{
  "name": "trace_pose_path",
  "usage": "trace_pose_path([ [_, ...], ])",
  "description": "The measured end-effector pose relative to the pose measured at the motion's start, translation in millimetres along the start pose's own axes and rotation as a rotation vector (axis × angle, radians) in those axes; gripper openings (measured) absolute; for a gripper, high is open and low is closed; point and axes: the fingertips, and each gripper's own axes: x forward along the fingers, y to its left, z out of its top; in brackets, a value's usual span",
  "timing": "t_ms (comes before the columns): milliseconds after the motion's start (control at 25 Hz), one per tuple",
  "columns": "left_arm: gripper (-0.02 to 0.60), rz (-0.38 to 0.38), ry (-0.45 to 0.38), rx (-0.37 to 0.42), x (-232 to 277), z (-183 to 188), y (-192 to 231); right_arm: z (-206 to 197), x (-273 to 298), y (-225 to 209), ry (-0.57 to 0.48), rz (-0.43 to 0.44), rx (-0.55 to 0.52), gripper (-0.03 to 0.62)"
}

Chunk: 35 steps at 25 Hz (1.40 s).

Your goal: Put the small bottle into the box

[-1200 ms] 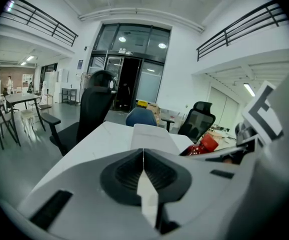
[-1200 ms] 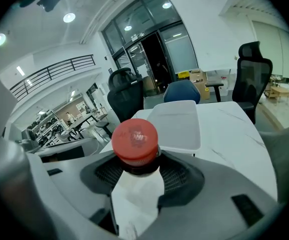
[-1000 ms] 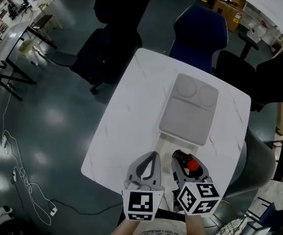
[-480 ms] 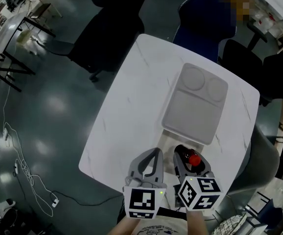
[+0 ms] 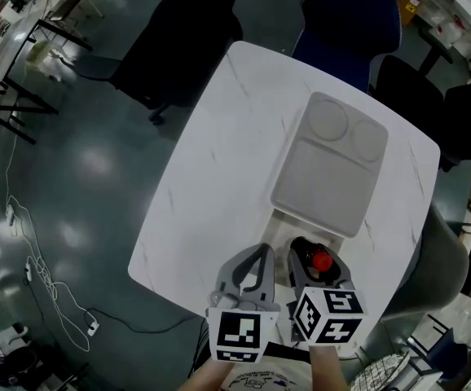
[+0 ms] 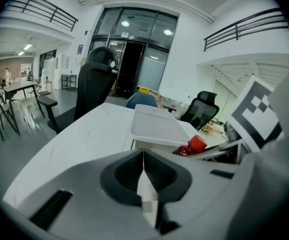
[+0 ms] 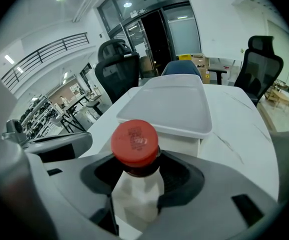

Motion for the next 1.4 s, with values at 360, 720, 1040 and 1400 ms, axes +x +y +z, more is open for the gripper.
trace_pose_path([
  [360, 0.019, 0.023, 0.006, -0.013, 2.2, -3.6, 6.7, -1.9, 8.0, -5.2, 0.035, -0.02, -0.015, 0.229],
  [720, 0.02, 0.026, 0.01, -0.024, 3.4, -7.0, 9.2, -6.8, 14.1, -4.9, 0.082, -0.049, -0.048, 0.229],
  [1040, 0.02, 0.037, -0.003, -0.028, 0.9, -4.9, 15.2, -7.8, 16.7, -2.6, 0.093, -0.06, -0.076, 0.229],
  [1400, 0.02, 0.045, -0.025, -0.028, -9.0, 0.3, 19.1, -4.6, 8.6, 2.0, 0.067, -0.045, -0.068, 0.23],
])
